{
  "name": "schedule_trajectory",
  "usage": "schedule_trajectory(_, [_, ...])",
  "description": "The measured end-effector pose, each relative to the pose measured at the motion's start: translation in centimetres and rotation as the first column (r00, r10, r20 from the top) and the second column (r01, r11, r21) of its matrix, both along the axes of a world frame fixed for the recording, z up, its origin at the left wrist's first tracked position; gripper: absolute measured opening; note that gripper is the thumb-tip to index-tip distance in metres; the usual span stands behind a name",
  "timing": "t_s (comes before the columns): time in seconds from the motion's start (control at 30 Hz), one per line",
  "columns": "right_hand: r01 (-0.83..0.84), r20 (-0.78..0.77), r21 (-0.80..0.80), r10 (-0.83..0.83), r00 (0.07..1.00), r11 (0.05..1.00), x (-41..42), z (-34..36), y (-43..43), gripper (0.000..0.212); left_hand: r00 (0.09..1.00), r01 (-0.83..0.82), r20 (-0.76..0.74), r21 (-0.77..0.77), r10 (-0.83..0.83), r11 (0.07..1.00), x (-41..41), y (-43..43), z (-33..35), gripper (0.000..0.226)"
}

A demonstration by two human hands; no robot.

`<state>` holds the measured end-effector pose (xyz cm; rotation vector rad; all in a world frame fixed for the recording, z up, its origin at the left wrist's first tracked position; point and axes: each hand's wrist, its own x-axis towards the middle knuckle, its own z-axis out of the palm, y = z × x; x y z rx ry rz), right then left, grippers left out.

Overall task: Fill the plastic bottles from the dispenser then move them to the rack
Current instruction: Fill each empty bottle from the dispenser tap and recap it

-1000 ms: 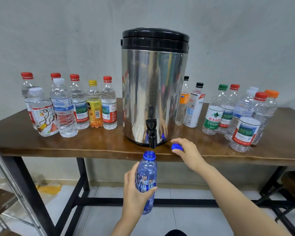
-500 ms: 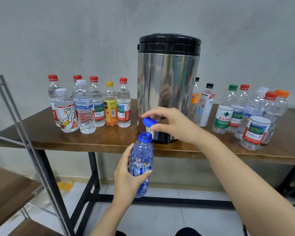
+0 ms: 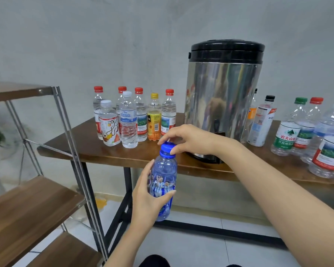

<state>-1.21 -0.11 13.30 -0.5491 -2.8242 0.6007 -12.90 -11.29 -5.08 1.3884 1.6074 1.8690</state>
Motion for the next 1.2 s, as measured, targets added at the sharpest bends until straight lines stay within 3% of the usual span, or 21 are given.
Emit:
schedule_trajectory(0.27, [0.01, 0.036, 0.08, -0.013, 0.999, 0.997, -2.2, -0.4, -0.2, 0.033, 0.998, -0.055, -0.012, -0.026, 0.054, 0.998, -1.3, -0.9, 0.1, 0.095])
schedule_trajectory(0.47, [0.167, 0.077, 0.244, -0.19, 0.979, 0.955, -3.0, -0.6, -0.9, 0.054, 0.998, -0.066, -0.01, -0.033, 0.066, 0.997, -1.6, -1.1, 0.1, 0.095])
schedule_trajectory(0.57, [0.094, 0.043, 0.007, -0.094, 0.995, 0.996, -2.5, 0.3, -0.3, 0.047, 0.997, -0.08, -0.017, -0.023, 0.08, 0.997, -2.0, -1.2, 0.1, 0.095])
schedule_trajectory(0.63, [0.031, 0.043, -0.071, -0.028, 0.999, 0.997, -2.6, 0.4, 0.0, 0.05, 0.996, -0.092, -0.012, -0.021, 0.092, 0.996, -2.2, -1.1, 0.2, 0.095])
schedule_trajectory(0.73, [0.095, -0.016, 0.051, -0.094, 0.995, 0.994, -3.1, -0.5, 0.0, 0.039, 0.996, -0.088, -0.019, -0.02, 0.088, 0.996, -2.2, -1.1, 0.5, 0.094])
schedule_trajectory(0.8, [0.14, -0.014, 0.103, -0.139, 0.99, 0.985, -3.4, -0.8, -0.1, 0.044, 0.996, -0.092, -0.014, -0.025, 0.092, 0.995, -2.2, -1.1, 0.5, 0.094])
schedule_trajectory(0.93, [0.036, -0.058, -0.109, -0.043, 0.997, 0.993, -3.5, -0.8, 0.1, 0.047, 0.995, -0.096, -0.019, -0.027, 0.095, 0.995, -2.5, -1.1, 0.5, 0.094])
schedule_trajectory(1.1, [0.14, -0.114, -0.01, -0.14, 0.984, 0.99, -3.9, -1.1, 0.1, 0.043, 0.997, -0.078, -0.023, -0.044, 0.078, 0.996, -2.7, -1.0, 0.3, 0.093])
schedule_trajectory(1.2, [0.047, -0.096, -0.113, -0.058, 0.994, 0.992, -3.7, -1.1, 0.0, 0.046, 0.996, -0.09, -0.021, -0.028, 0.089, 0.996, -2.9, -1.1, 0.5, 0.093])
